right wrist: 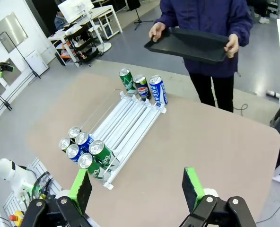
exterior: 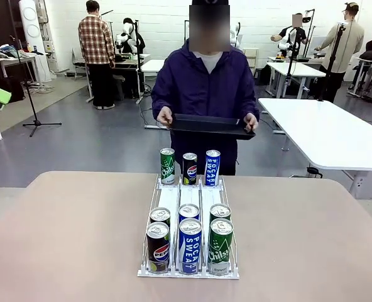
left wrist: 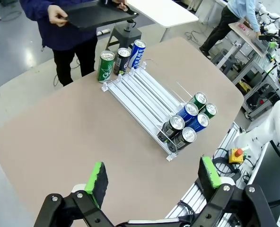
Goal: Retrieve and hand over the desired beverage to the person.
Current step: Pick up a can of the same type that the person held from the Automatic Can Dispenser.
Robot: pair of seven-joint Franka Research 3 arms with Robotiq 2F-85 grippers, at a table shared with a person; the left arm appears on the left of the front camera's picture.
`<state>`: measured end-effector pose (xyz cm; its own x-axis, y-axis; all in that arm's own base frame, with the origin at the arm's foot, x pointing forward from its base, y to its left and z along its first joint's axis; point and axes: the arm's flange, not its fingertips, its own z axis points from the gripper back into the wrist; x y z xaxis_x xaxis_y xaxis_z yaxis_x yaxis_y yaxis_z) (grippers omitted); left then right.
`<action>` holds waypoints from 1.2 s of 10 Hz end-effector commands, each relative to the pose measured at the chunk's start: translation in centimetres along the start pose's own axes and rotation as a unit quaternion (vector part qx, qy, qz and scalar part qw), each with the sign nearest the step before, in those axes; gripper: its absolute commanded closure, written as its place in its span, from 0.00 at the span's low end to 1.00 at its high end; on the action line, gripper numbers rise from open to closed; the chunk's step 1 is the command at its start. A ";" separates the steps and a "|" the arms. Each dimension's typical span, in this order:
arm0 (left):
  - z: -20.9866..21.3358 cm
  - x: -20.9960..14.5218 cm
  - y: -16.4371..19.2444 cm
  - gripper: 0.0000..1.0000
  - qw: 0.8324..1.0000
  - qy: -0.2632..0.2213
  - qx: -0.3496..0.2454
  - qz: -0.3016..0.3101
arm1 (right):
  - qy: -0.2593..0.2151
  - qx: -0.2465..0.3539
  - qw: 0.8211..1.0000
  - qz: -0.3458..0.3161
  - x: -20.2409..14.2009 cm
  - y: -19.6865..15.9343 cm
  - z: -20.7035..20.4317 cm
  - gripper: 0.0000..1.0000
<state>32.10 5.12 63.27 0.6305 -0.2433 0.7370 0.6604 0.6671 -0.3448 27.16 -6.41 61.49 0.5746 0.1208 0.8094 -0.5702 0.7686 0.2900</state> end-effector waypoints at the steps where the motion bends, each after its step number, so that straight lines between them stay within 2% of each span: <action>1: 0.0 0.0 0.2 0.00 1.000 -0.004 -0.007 -0.012 | -0.001 0.011 1.000 0.003 0.1 -0.1 -0.1 0.00; 12: 0.0 0.0 0.2 0.00 1.000 -0.004 -0.007 -0.012 | -0.001 0.011 1.000 0.003 0.1 -0.1 -0.1 0.00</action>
<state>32.09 5.15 63.27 0.6302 -0.2456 0.7365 0.6610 0.6673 -0.3431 27.16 -6.41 61.49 0.5748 0.1210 0.8093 -0.5702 0.7686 0.2901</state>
